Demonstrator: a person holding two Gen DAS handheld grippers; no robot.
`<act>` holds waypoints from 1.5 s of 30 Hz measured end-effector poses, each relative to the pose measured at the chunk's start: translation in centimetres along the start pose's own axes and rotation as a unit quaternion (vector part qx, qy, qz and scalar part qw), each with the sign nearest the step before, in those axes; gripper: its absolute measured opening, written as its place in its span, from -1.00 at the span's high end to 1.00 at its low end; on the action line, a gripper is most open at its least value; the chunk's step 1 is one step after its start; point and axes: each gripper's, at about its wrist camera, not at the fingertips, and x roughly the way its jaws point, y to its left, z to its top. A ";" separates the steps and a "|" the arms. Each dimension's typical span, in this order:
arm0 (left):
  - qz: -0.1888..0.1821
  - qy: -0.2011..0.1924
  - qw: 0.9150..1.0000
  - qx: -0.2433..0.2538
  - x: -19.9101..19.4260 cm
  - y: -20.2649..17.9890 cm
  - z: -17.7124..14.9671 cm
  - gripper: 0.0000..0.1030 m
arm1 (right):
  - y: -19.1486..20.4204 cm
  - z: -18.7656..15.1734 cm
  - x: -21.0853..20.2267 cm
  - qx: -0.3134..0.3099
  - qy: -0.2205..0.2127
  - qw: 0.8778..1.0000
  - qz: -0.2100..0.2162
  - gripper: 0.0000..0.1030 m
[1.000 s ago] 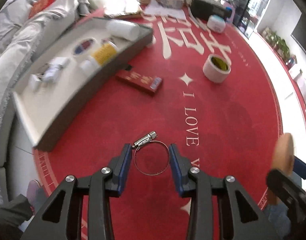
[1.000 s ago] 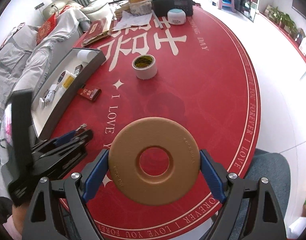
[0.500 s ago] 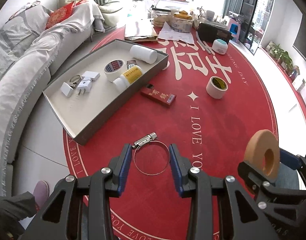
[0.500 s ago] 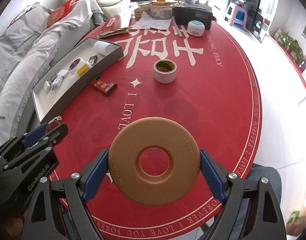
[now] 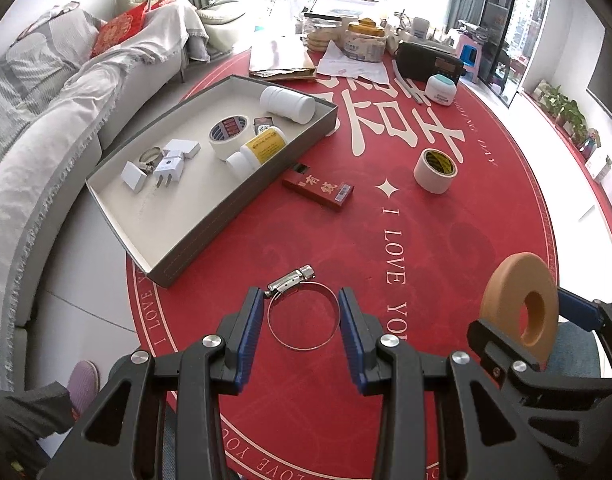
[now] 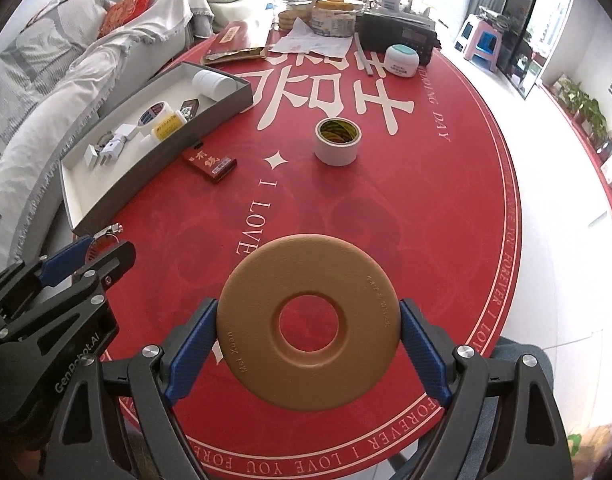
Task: Organize rigid objects
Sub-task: 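Lift the hose clamp and brown tape ring off the rug in both tools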
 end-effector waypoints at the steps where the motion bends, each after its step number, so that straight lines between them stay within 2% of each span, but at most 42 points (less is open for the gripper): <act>1: 0.001 0.000 1.000 -0.001 0.1 0.1 -0.1 0.21 | 0.1 0.0 0.0 -0.002 0.000 1.000 -0.001 -0.71; 7: 0.003 0.002 1.000 -0.004 0.1 0.5 -0.1 0.21 | 0.7 0.1 -0.1 -0.021 -0.008 1.000 -0.017 -0.71; 17: 0.006 0.004 1.000 -0.014 0.3 1.1 -0.2 0.21 | 1.2 0.6 0.2 -0.057 -0.023 0.996 -0.068 -0.71; 22: 0.005 0.007 1.000 -0.016 0.4 1.3 -0.3 0.21 | 1.0 0.7 0.5 -0.056 -0.019 0.996 -0.067 -0.71; 27: 0.005 0.008 1.000 -0.021 0.4 1.7 -0.2 0.21 | 0.3 0.8 0.9 -0.029 -0.002 0.999 -0.034 -0.71; 30: 0.006 0.008 1.000 -0.028 0.4 2.1 -0.1 0.21 | -0.6 0.9 1.2 0.007 0.010 1.000 0.006 -0.71; 36: 0.009 0.004 0.999 -0.033 -0.1 2.6 0.1 0.21 | -1.5 0.7 0.9 0.044 0.008 0.998 0.048 -0.71; 45: 0.004 -0.011 0.999 -0.042 -1.2 3.1 1.2 0.21 | -1.3 1.1 0.7 0.047 0.004 0.997 0.059 -0.71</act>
